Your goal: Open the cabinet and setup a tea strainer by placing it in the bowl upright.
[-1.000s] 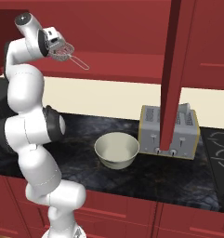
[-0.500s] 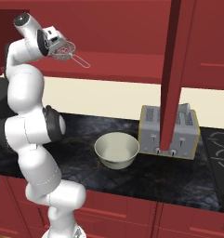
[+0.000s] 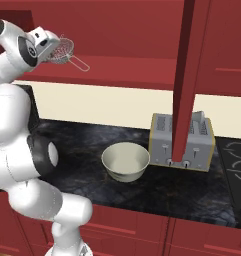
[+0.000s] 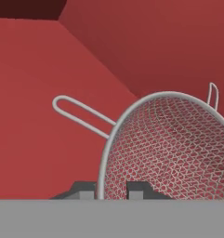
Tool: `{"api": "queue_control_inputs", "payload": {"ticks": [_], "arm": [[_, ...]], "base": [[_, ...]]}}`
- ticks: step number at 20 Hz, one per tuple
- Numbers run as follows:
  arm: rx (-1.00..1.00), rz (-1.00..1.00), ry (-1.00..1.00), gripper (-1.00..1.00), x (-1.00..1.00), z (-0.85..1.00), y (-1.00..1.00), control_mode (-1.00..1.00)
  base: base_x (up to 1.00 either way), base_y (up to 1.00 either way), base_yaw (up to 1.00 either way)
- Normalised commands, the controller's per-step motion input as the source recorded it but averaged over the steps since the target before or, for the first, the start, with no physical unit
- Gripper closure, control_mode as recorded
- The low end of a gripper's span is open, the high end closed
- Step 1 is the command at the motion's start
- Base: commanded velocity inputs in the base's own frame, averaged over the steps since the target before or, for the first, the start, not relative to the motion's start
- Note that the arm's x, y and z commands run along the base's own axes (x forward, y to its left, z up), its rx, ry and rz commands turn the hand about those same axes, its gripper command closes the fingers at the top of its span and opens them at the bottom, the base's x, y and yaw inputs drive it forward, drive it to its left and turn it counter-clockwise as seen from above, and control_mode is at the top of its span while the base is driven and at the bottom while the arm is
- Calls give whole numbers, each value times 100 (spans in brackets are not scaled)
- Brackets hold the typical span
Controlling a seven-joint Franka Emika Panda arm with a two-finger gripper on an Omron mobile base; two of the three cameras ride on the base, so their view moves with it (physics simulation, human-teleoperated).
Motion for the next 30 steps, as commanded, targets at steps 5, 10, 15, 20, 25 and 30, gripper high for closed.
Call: {"api": "queue_control_inputs", "payload": {"ticks": [5, 10, 15, 20, 25, 30], "arm": [[-7, -2, -12, 100, -72, 0, -43, -100], [0, -25, 9, 100, -96, 6, -44, -100], [6, -25, 12, 100, -100, 23, -41, -100], [8, -22, 23, 100, -100, 27, -50, -100], [2, -8, 36, 100, -66, -3, -33, -100], [2, 0, 18, 100, -9, -37, -29, -100]], "base": [[0, 0, 0], [0, 0, 0], [0, 0, 0], [0, 0, 0], [0, 0, 0], [0, 0, 0]]}}
